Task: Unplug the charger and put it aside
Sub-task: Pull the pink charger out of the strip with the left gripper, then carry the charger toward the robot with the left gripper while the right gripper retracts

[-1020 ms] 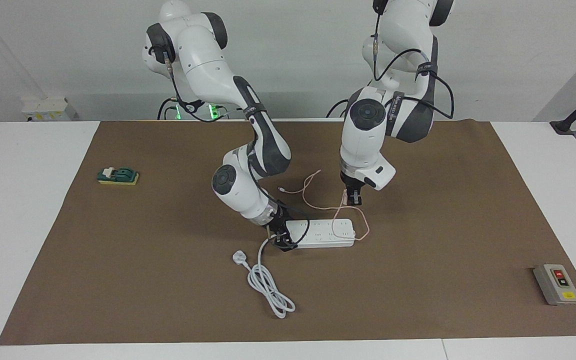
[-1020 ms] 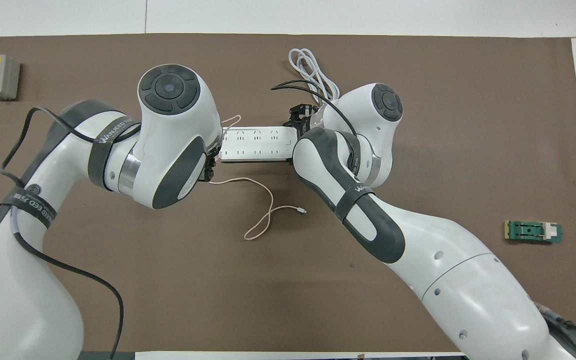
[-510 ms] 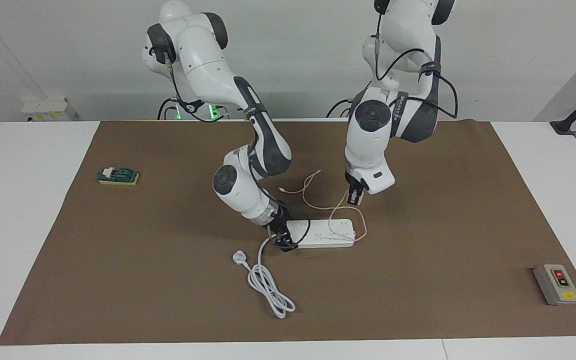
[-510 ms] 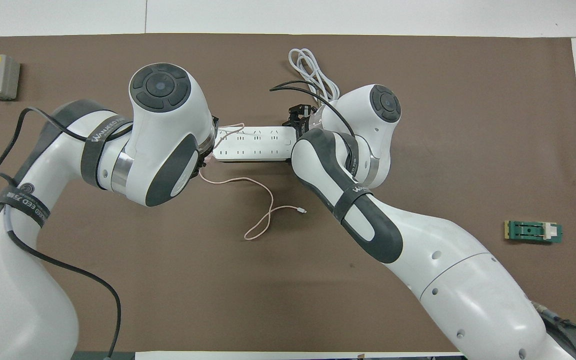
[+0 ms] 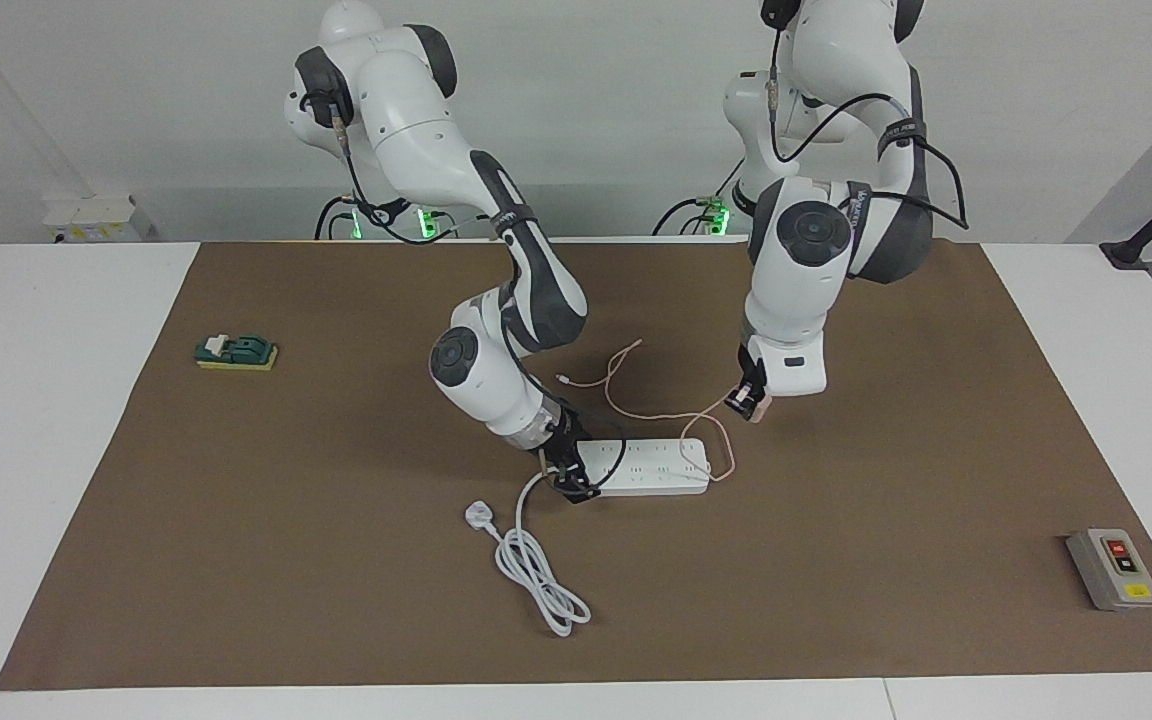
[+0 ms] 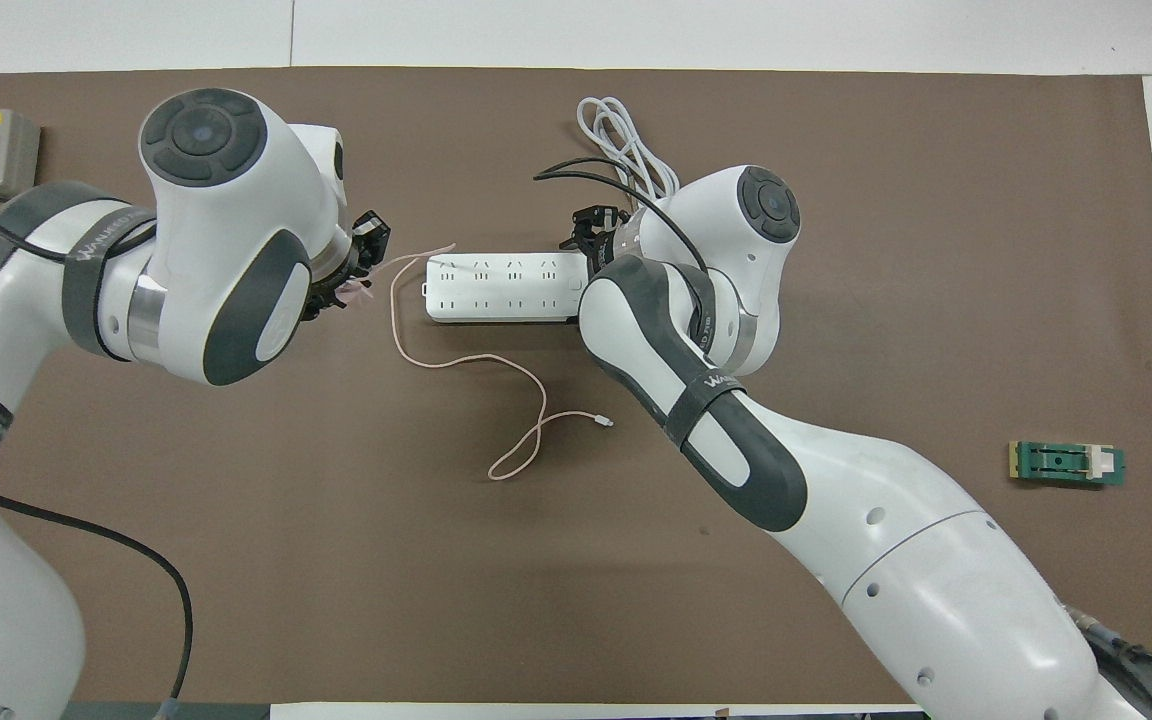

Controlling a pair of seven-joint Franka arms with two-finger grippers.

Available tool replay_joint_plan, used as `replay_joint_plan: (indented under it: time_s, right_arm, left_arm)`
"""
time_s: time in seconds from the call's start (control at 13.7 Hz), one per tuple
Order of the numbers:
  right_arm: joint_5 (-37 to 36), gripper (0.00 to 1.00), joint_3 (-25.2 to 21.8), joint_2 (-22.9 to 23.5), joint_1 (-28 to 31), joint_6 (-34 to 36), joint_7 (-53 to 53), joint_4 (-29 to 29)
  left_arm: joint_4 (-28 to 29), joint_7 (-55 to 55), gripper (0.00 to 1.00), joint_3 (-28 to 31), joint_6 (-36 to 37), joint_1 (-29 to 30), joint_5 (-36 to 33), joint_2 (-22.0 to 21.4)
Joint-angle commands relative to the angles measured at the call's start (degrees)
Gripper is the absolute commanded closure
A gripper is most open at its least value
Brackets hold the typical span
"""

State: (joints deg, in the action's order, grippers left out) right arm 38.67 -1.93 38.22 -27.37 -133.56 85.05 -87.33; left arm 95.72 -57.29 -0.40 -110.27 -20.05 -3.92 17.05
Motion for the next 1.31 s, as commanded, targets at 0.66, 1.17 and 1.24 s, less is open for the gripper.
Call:
replay_joint_plan:
  time_s: [0.66,1.17,1.24]
  right_arm:
    - [-5.71,0.0,-1.06,-13.6,5.21,10.59,-0.93,-0.82]
    - [-8.35,0.0,-1.06,-21.07,11.89,20.17,-12.42,-1.0]
    - [-8.7,0.0,-1.06,-21.78,12.68,21.23,-15.67,-1.0]
  left_arm:
    - [8.69,54.18,1.0,-0.22,4.81,19.42,16.02,-9.57]
    - [24.84,79.49,1.0,-0.21,0.51,28.74,29.22,-17.03]
    - [27.83,83.18,1.0,-0.21,-1.16,28.92,30.45,-18.35]
